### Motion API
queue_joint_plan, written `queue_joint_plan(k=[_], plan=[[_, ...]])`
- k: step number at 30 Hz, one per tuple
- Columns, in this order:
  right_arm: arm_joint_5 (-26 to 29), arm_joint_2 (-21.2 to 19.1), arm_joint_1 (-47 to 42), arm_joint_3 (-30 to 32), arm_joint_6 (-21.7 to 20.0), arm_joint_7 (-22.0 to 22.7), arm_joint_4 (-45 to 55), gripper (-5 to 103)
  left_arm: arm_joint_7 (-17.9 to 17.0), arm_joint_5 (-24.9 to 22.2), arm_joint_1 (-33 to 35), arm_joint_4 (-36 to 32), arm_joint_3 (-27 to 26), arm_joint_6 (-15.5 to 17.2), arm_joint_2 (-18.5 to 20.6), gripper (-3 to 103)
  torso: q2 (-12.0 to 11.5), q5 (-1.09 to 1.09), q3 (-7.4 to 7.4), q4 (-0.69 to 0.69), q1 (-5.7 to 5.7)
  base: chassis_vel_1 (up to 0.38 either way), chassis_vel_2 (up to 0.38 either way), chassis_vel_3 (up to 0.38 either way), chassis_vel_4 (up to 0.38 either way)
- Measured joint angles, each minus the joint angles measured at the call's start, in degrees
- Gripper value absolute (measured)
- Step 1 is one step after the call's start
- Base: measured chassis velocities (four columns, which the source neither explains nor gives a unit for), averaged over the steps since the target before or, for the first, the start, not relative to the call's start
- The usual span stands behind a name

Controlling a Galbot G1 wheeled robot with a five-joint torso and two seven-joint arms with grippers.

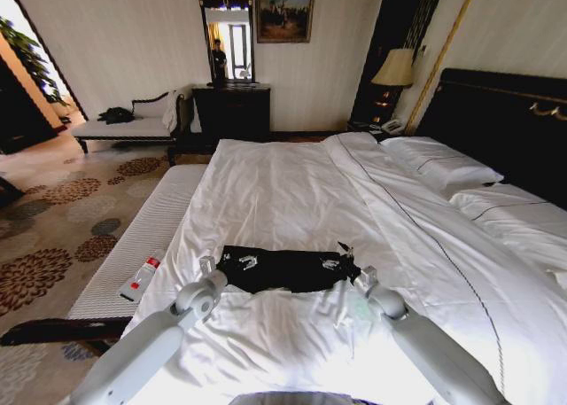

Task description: Fold the clothes on the bed.

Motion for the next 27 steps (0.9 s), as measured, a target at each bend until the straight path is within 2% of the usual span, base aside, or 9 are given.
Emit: queue_joint_plan(k=[9, 16, 20, 24, 27], plan=[[-1.49, -0.58, -5.24, 1.67, 1.0, -0.16, 3.32, 100, 0.3, 1.36, 5.4, -3.19, -2.64, -0.1, 1.46, 100, 0.0, 0.0, 0.0, 0.0, 0.01, 0.0, 0.0, 0.0, 0.0], [-1.3, -1.75, -7.11, 2.32, 0.92, -0.03, 7.47, 100, 1.42, 3.98, 12.85, -6.68, -5.2, -0.55, 3.24, 100, 0.01, 0.0, 0.0, 0.0, 0.01, 0.0, 0.0, 0.0, 0.0], [0.69, -1.91, -3.73, 1.05, -0.16, 0.5, 8.23, 100, 1.31, 4.57, 15.83, -7.99, -6.8, -0.62, 3.2, 100, 0.01, -0.01, 0.0, 0.01, 0.0, 0.0, 0.0, 0.0, 0.0], [3.05, -0.6, 4.27, -3.57, -1.63, 0.73, 3.65, 100, 0.5, 4.8, 20.79, -11.41, -9.91, -0.69, 4.45, 100, 0.0, 0.01, 0.01, 0.02, 0.02, 0.0, 0.0, 0.0, 0.0], [3.23, 0.36, 7.17, -6.11, -1.76, 0.71, 0.81, 100, 0.35, 5.82, 23.33, -13.21, -12.24, -0.83, 4.85, 100, 0.0, 0.01, 0.01, 0.02, 0.02, 0.0, 0.0, 0.0, 0.0]])
